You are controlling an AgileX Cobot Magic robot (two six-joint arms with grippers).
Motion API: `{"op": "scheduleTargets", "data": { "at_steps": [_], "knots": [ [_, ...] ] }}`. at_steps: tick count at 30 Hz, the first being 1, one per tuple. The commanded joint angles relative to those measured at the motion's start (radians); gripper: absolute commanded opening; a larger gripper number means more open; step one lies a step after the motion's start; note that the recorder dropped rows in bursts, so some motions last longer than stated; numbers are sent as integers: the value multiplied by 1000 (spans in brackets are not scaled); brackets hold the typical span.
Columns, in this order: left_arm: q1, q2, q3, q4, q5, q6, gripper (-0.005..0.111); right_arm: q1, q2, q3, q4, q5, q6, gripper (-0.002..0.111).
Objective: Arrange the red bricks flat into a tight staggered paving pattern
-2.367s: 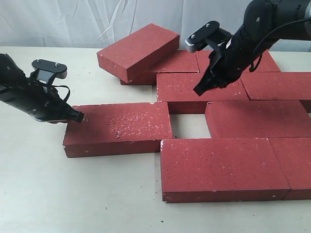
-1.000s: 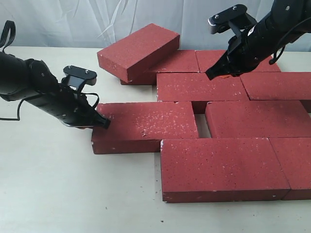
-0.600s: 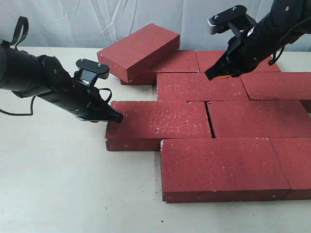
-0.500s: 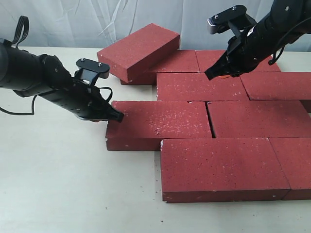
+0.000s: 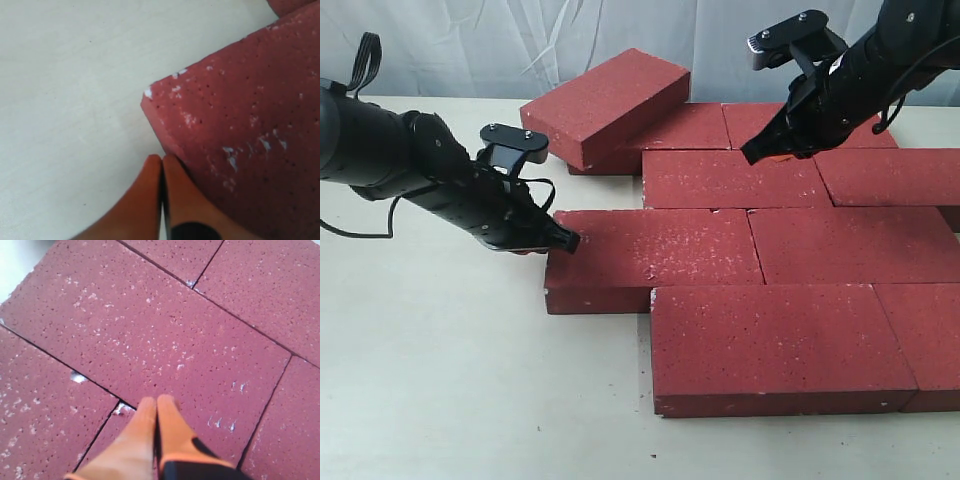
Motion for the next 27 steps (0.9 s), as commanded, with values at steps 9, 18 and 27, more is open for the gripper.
{"op": "scheduleTargets", "data": {
  "at_steps": [9, 18, 27],
  "knots": [
    [-5, 3, -6, 1, 5, 12, 0, -5, 1, 3, 5, -13, -3, -1],
    [54, -18, -6, 82, 46, 0, 0, -5, 1, 3, 10, -12, -3, -1],
    [118, -45, -6, 100, 145, -14, 0, -5, 1, 3, 13, -12, -3, -1]
  ]
}}
